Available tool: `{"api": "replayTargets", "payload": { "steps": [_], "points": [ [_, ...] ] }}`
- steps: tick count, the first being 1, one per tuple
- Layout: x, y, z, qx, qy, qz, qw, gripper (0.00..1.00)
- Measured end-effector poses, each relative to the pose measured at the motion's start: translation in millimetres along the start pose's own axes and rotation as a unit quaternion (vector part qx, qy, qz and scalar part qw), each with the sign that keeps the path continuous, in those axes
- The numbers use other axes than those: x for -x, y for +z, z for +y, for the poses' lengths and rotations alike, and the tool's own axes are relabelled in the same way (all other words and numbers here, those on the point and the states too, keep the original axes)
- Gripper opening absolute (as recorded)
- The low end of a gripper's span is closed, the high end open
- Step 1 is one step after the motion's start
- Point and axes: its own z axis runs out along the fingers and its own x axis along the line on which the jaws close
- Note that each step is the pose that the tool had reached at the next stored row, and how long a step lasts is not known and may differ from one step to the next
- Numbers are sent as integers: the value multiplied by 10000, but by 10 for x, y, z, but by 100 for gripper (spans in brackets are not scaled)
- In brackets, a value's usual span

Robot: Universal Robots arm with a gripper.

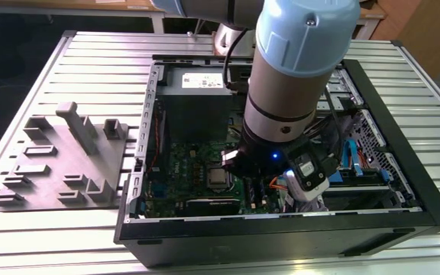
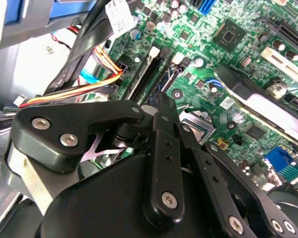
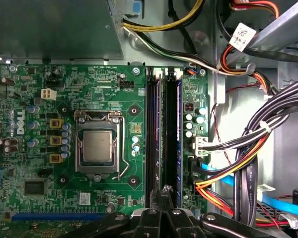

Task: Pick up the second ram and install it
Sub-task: 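Press down the second ram until it locks into place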

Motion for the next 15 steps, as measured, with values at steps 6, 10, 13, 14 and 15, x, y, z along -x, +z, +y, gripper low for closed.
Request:
{"api": "replayTargets", "payload": {
  "steps": [6,10,13,14,15],
  "points": [
    [-1,33,-2,-2,0,1,10000,10],
    [-1,65,-3,-15,-1,2,10000,10],
    [-3,113,-6,-17,-1,2,10000,10],
    [-3,124,-6,-18,0,2,10000,10],
    [-3,126,-6,-20,0,2,10000,10]
  ]
}}
